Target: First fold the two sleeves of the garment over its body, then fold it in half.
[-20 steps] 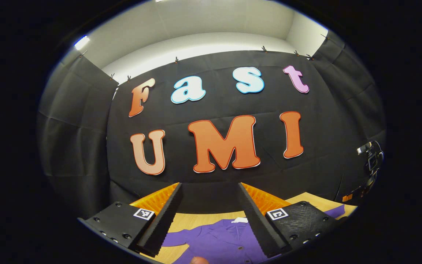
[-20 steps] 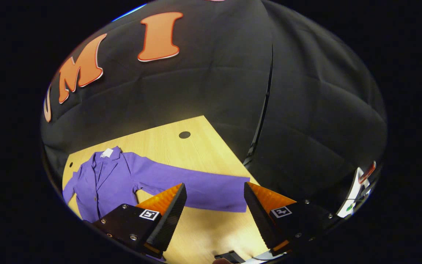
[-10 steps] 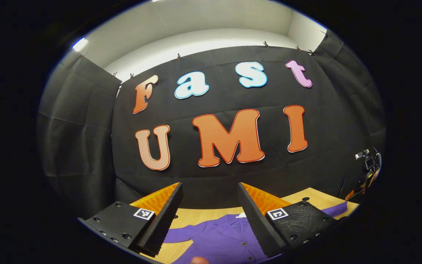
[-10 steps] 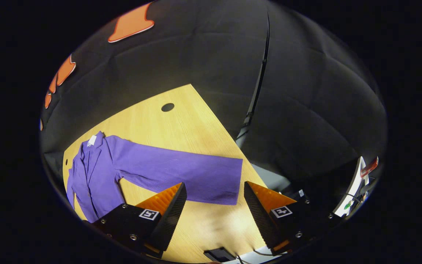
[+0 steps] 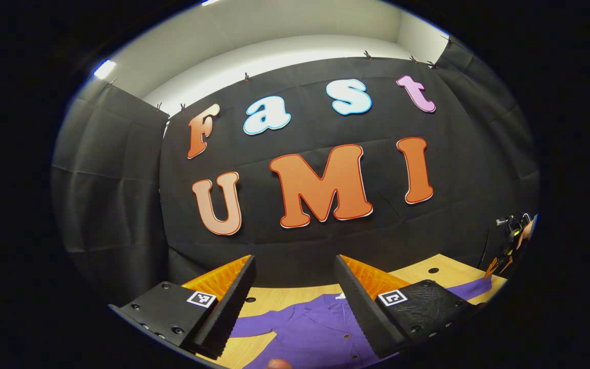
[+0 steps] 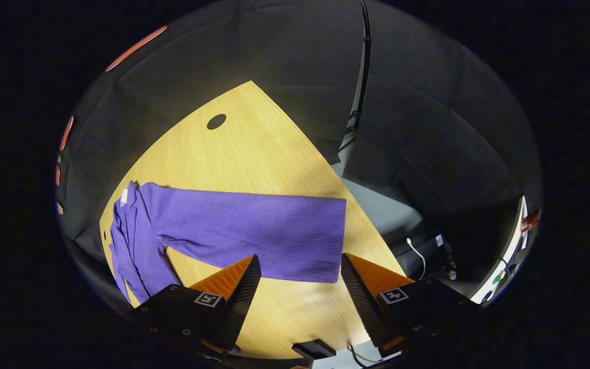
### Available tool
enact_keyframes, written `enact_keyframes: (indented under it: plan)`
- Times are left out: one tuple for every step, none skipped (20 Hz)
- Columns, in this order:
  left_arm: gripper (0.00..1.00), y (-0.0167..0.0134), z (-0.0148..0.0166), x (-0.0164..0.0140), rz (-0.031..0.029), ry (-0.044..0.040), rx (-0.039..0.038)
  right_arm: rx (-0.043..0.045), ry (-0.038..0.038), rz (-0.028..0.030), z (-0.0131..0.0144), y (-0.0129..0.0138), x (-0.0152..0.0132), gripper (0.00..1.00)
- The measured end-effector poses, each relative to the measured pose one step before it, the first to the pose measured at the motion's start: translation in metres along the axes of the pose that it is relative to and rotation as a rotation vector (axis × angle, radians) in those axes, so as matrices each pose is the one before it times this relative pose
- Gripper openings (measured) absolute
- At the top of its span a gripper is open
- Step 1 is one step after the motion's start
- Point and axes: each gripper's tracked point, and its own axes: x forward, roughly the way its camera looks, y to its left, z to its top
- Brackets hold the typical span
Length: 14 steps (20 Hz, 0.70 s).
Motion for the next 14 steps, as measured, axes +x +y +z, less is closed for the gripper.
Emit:
enact_keyframes:
  plan:
    - [1.00,-0.00024,-0.00083,0.00119,0.00546,0.00311,-0.00092,0.01269,0.01241,0.00683,0.00190,-0.00030,0.00498,0.95]
    - [1.00,0.00033,0.00059,-0.00064,0.00514,0.00246,-0.00187,0.01636,0.01392,0.00620,-0.00002,-0.00078,0.00604,0.95]
    - [1.00,-0.00055,-0.00087,0.00053,0.00586,0.00329,0.00310,0.01842,0.01695,0.00187,0.00016,0.00003,0.00450,0.96]
    - [1.00,0.00004,-0.00072,0.00015,0.00496,0.00399,0.00402,0.01512,0.00631,0.00492,0.00184,-0.00054,0.00484,0.96]
    - [0.98,-0.00001,-0.00157,-0.00115,0.00407,0.00345,0.00136,0.00964,0.00660,-0.00550,0.00237,-0.00140,0.00547,0.95]
    - [0.98,-0.00074,-0.00021,-0.00027,0.00366,0.00389,0.00078,0.00269,0.00676,-0.01390,-0.00058,-0.00517,0.00439,0.95]
    - [0.98,-0.00183,-0.00126,-0.00041,0.00226,0.00261,0.00055,-0.00368,0.00248,-0.01459,0.00183,-0.00363,0.00470,0.95]
    - [1.00,-0.00133,0.00063,-0.00052,0.00254,0.00168,0.00249,-0.00100,0.00822,-0.02125,-0.00121,-0.00337,0.00441,0.95]
    - [1.00,-0.00041,-0.00007,-0.00045,0.00136,0.00102,0.00337,0.00208,0.00365,-0.00563,0.00032,-0.00132,0.00252,0.95]
    - [0.98,-0.00157,0.00024,0.00035,0.00195,0.00093,0.00398,0.00729,0.00507,0.00561,-0.00162,0.00363,0.00453,0.94]
    - [0.98,-0.00111,-0.00200,-0.00023,0.00136,0.00403,0.00288,0.00780,0.00939,0.00621,-0.00179,0.00334,0.00321,0.93]
    - [0.98,-0.00217,0.00044,-0.00035,-0.00024,0.00380,0.00081,0.00795,0.00812,-0.00255,-0.00173,0.00040,0.00193,0.93]
    - [1.00,-0.00123,-0.00163,-0.00004,0.00029,0.00387,0.00121,0.00366,0.00298,-0.00340,-0.00015,0.00057,0.00363,0.93]
    - [0.98,-0.00211,-0.00020,0.00007,0.00173,0.00027,0.00287,0.00332,0.00013,-0.01423,-0.00111,-0.00224,0.00235,0.92]
